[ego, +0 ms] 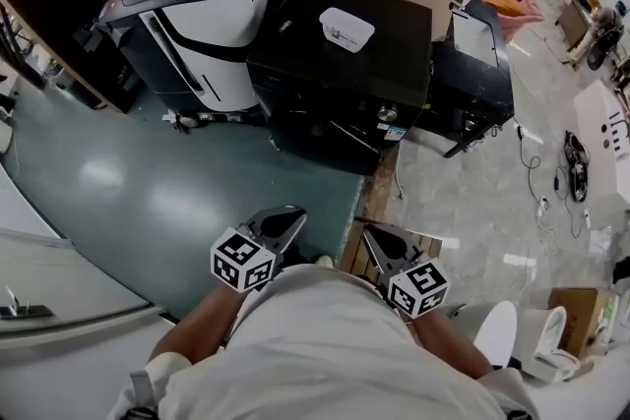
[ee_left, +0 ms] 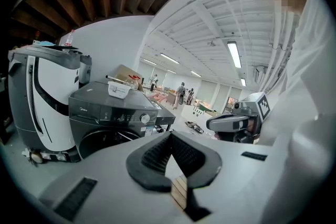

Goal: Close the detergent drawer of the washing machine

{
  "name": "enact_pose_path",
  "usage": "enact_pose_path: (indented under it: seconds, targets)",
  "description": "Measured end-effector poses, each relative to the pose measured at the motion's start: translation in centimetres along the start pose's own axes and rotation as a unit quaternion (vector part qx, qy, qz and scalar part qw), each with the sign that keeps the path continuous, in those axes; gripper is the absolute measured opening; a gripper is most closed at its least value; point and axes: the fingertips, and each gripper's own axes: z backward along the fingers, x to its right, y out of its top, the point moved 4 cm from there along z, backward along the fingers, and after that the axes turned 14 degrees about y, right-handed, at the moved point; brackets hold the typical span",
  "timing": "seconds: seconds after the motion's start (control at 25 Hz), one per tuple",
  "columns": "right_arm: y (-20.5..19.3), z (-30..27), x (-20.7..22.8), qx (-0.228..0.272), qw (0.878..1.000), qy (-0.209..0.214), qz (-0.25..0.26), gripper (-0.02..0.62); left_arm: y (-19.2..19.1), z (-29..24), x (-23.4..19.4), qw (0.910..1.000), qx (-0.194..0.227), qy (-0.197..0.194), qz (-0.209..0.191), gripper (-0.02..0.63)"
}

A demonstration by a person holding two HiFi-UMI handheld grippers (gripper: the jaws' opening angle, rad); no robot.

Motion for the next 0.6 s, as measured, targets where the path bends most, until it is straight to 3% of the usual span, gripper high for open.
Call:
enact_pose_path:
  seconds: [0.6]
  targets:
    - [-0.21, 0.91, -0.35, 0.009, 1.0, 0.0, 0.004, 0.005, -0.55, 0.42, 0.47, 0.9998, -0.006, 0.001, 0.017, -0.005]
